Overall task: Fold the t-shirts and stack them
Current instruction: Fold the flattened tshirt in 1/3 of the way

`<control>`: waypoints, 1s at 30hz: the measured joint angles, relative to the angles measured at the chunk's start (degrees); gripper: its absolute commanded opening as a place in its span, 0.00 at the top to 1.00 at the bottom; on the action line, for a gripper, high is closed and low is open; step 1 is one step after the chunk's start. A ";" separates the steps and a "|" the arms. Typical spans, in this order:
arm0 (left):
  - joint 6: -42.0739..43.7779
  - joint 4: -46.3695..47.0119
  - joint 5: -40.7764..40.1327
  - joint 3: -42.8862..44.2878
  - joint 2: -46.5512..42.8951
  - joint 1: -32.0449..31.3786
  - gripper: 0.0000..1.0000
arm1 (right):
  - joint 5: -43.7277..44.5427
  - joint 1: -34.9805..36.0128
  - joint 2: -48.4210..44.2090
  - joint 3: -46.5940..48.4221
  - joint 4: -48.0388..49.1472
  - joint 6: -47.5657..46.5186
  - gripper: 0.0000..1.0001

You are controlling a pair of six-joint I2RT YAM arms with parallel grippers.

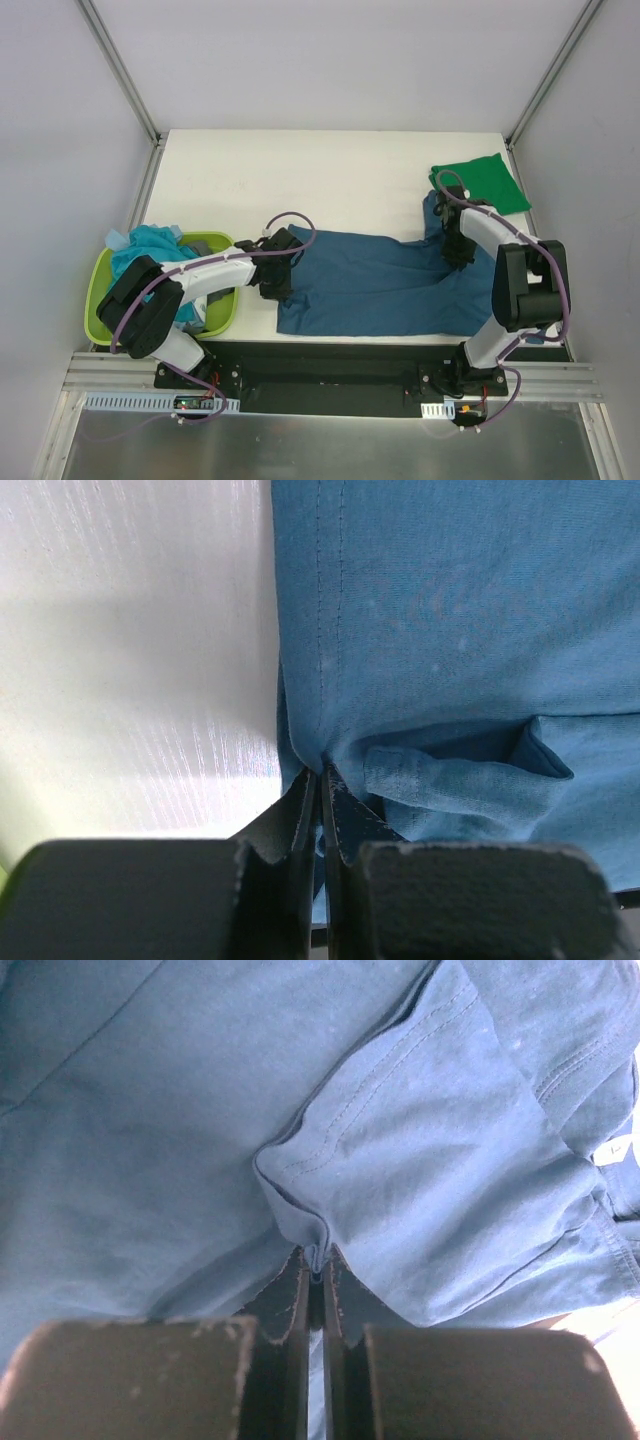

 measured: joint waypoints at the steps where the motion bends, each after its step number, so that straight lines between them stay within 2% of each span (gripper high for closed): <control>1: -0.02 0.09 -0.11 -0.13 -0.09 -0.02 1.00 | 0.17 0.00 0.66 0.44 -0.20 0.07 0.99; 7: -0.61 1.03 -1.92 -1.31 -1.31 0.02 1.00 | 2.84 -0.85 5.01 4.26 -3.96 0.70 1.00; 9: -1.55 1.25 -2.93 -1.81 -1.81 0.04 1.00 | 3.93 -1.33 5.88 5.09 -5.14 1.03 0.94; 11: -2.23 1.29 -4.09 -2.01 -2.03 0.04 1.00 | 4.04 -1.62 5.97 5.09 -6.01 1.07 0.70; 12: -2.62 1.27 -4.70 -2.03 -2.08 0.17 1.00 | 3.93 -1.70 5.97 5.09 -6.29 1.07 0.62; 13: -2.91 1.25 -5.07 -2.03 -2.08 0.33 1.00 | 3.67 -1.70 5.97 5.05 -6.34 0.92 0.46; 15: -3.21 1.20 -5.92 -2.01 -2.08 0.68 1.00 | 2.82 -1.73 5.79 4.52 -5.99 0.24 0.27; 17: -3.34 1.03 -6.67 -1.86 -2.05 0.76 1.00 | 1.36 -1.75 4.83 3.39 -5.29 -0.57 0.14; 19: -3.34 0.76 -7.28 -1.66 -1.97 0.79 1.00 | -0.76 -1.79 2.34 1.68 -4.63 -1.60 0.09; 20: -3.37 0.61 -7.48 -1.55 -1.90 0.76 1.00 | -2.03 -1.81 0.33 0.68 -4.07 -2.21 0.02; 25: -3.37 -0.44 -8.87 -1.09 -1.79 0.79 1.00 | -8.85 -3.45 -14.58 -4.74 -1.97 -3.54 0.03; 28: -3.39 -0.98 -9.16 -0.96 -1.79 0.79 1.00 | -16.50 -8.17 -24.26 -10.14 0.42 -3.78 0.03; 30: -3.52 -1.18 -9.29 -0.92 -1.75 0.79 1.00 | -23.08 -13.92 -29.14 -15.37 2.73 -3.72 0.03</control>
